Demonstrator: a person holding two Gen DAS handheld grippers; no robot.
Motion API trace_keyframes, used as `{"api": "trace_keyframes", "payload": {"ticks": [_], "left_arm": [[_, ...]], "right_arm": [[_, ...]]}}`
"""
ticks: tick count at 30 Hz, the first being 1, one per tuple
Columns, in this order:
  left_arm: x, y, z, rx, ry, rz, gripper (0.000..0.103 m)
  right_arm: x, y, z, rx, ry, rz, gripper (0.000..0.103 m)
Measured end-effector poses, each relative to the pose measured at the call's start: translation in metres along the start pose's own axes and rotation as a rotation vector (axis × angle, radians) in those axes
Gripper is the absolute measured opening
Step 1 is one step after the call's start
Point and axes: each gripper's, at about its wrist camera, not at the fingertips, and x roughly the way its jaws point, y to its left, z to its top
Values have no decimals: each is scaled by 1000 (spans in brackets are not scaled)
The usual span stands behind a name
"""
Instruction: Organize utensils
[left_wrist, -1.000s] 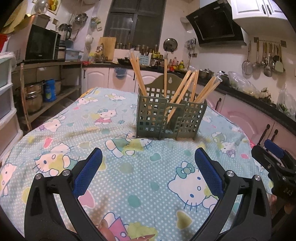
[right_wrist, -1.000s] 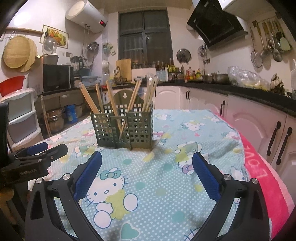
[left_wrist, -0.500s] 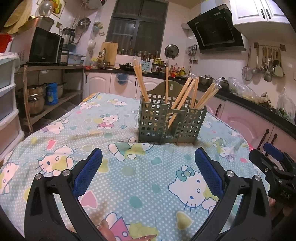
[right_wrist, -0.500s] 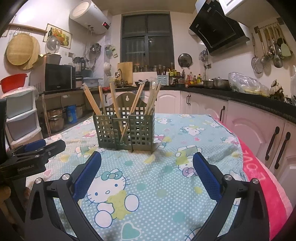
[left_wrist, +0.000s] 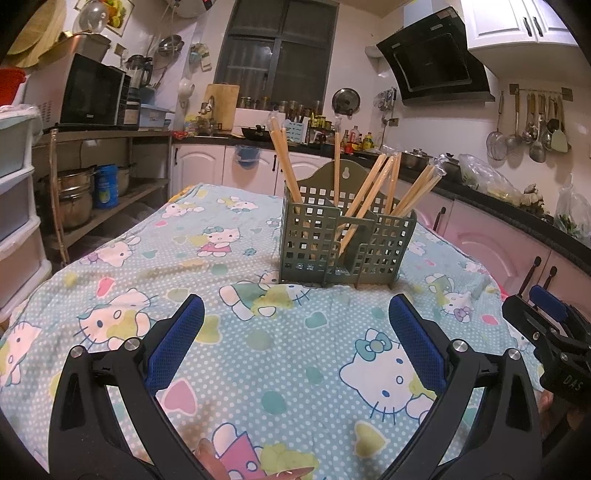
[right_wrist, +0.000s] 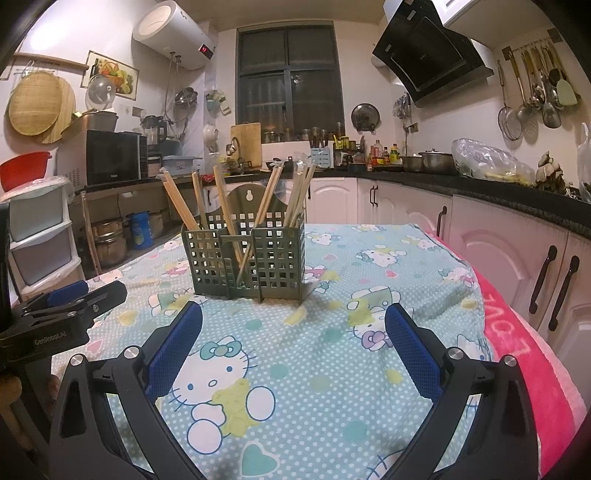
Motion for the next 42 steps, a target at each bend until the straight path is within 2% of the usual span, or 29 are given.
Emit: {"api": "trace_keyframes", "payload": {"ticks": [42], "left_arm": [[-1,0,-1,-1,-8,10,92]], "right_arm": [[0,-2,-1,1,-2,-2,97]]}}
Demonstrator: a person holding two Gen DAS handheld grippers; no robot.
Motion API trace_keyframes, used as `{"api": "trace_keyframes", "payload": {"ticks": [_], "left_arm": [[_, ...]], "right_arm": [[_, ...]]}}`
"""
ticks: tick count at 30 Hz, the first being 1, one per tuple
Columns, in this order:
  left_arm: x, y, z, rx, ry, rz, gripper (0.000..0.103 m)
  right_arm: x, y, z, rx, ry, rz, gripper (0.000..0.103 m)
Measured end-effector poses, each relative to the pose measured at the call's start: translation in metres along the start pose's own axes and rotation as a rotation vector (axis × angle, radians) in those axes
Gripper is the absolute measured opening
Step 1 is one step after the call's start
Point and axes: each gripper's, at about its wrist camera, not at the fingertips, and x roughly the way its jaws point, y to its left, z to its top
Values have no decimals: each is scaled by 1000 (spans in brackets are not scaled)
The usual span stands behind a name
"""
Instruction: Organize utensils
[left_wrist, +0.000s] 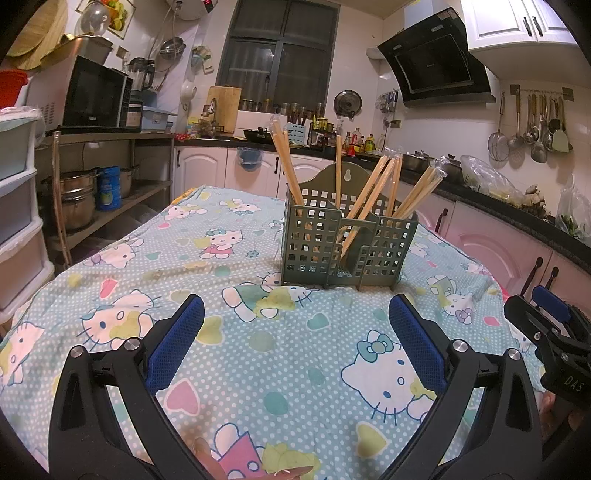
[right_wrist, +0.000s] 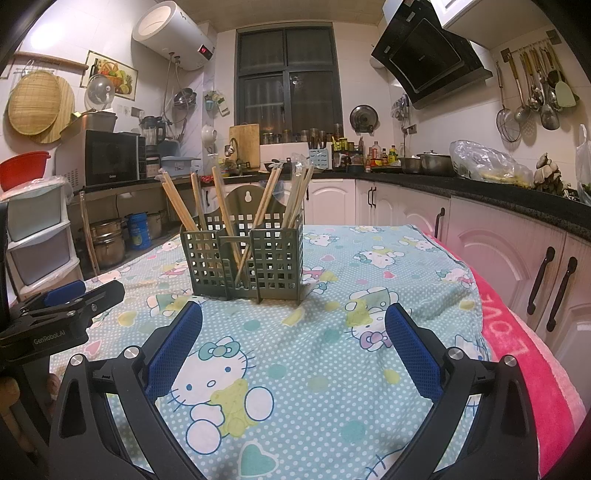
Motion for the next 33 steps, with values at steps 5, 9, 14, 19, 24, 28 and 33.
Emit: {"api": "trace_keyframes", "payload": {"ticks": [5,9,14,19,24,28,33], "left_arm": [[0,0,0,1,0,-1,92],[0,1,0,-6,2,-5,92],[3,1,1,-12,18,-10,92],[8,4,0,-30,44,-11,92],[8,12,3,-73,64,-12,92],[21,44,19,-89,122,52,92],[76,119,38,-101,290,229,92]], "right_arm": [[0,0,0,0,1,0,96],[0,0,0,0,1,0,96],[0,0,0,0,3,1,96],[1,-1,0,3,11,-1,96],[8,-6,1,38,49,-19,96],[24,-22,9,42,121,-94,96],[92,-92,17,44,427,-355,96]]}}
